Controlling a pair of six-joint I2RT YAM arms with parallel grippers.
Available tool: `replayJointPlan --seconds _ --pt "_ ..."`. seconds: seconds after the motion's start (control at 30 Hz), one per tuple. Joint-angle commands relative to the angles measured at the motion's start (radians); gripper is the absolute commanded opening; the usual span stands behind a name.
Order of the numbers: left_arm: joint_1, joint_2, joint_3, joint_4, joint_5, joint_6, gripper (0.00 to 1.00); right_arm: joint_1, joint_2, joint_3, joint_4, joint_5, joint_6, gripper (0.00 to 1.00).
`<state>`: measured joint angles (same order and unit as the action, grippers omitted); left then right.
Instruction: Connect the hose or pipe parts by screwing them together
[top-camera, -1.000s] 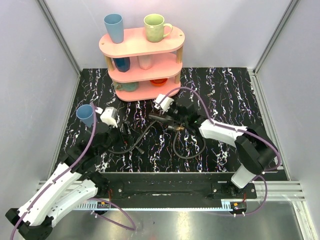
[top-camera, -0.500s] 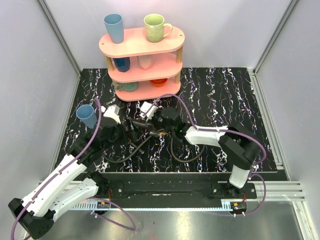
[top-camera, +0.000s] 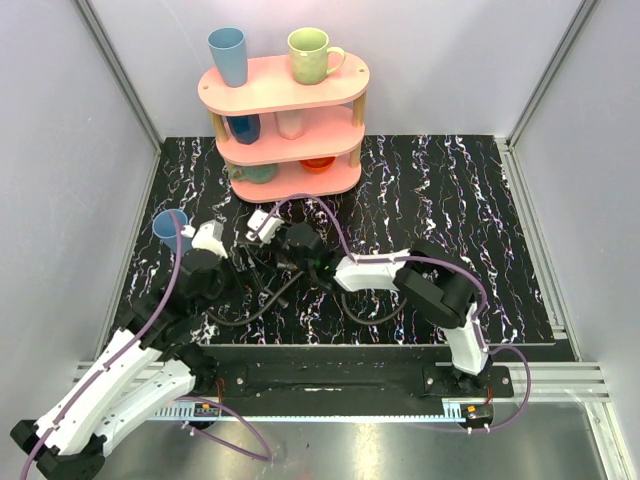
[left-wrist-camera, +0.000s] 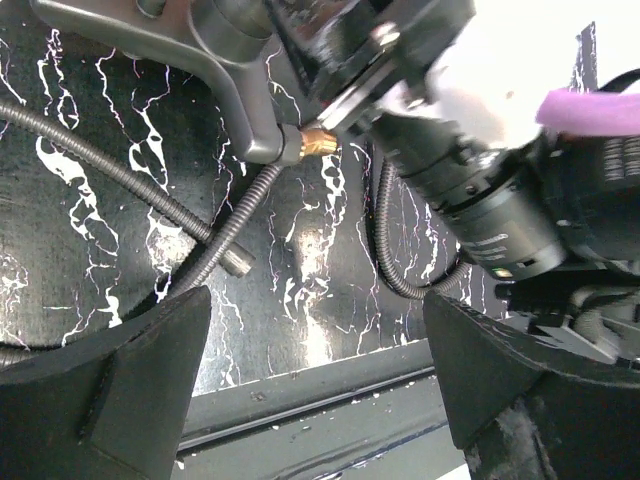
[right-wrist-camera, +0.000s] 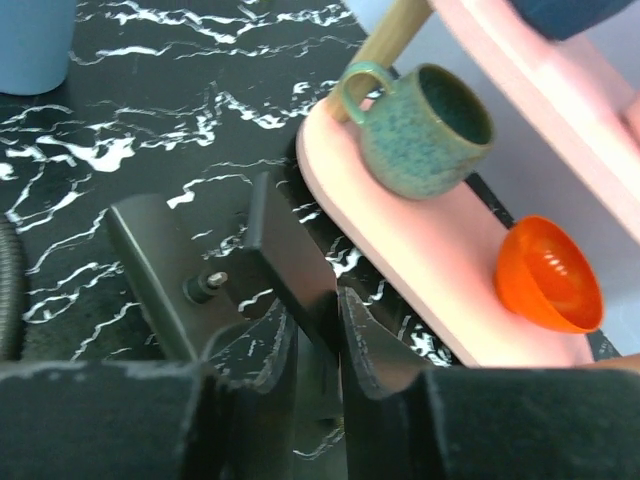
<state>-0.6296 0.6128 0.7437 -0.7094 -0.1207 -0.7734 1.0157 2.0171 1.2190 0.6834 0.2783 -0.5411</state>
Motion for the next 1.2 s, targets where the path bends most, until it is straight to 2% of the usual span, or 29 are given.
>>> replayJointPlan --seconds 0.0,0.13,0.33,0.4,0.5,0.7,0.87,1.1,1.17 --pt "0.001 -0.064 -0.014 -0.016 -0.042 -0.033 0.92 0.024 0.083 0.043 -0.11 0.028 0.118 0.27" --pt "0.001 -0.082 0.005 -0.039 -0.068 -0.04 0.91 0.026 0.115 0.103 -0.217 0.051 0.222 0.35" --pt "0.001 -0.088 0.025 -0.039 -0.069 -0.043 0.91 0.03 0.134 0.131 -0.237 0.05 0.299 0.38" --pt "0.001 -0.094 0.019 -0.039 -0.071 -0.043 0.92 0.03 0.135 0.145 -0.251 0.052 0.316 0.48" --pt "0.001 -0.102 0.016 -0.039 -0.079 -0.03 0.92 0.03 0.12 0.146 -0.292 0.053 0.355 0.59" --pt "0.001 -0.13 0.037 -0.042 -0.105 0.02 0.93 0.03 -0.044 0.064 -0.358 0.012 0.463 0.69" --pt "0.001 -0.143 0.057 -0.058 -0.157 0.098 0.93 0.03 -0.196 -0.015 -0.47 -0.091 0.604 0.67" --pt "0.001 -0.173 0.033 -0.075 -0.223 0.112 0.95 0.03 -0.262 -0.062 -0.671 -0.137 1.096 0.62" --pt "0.001 -0.194 0.026 -0.071 -0.23 0.115 0.95 0.037 -0.253 -0.094 -0.653 -0.134 1.15 0.61"
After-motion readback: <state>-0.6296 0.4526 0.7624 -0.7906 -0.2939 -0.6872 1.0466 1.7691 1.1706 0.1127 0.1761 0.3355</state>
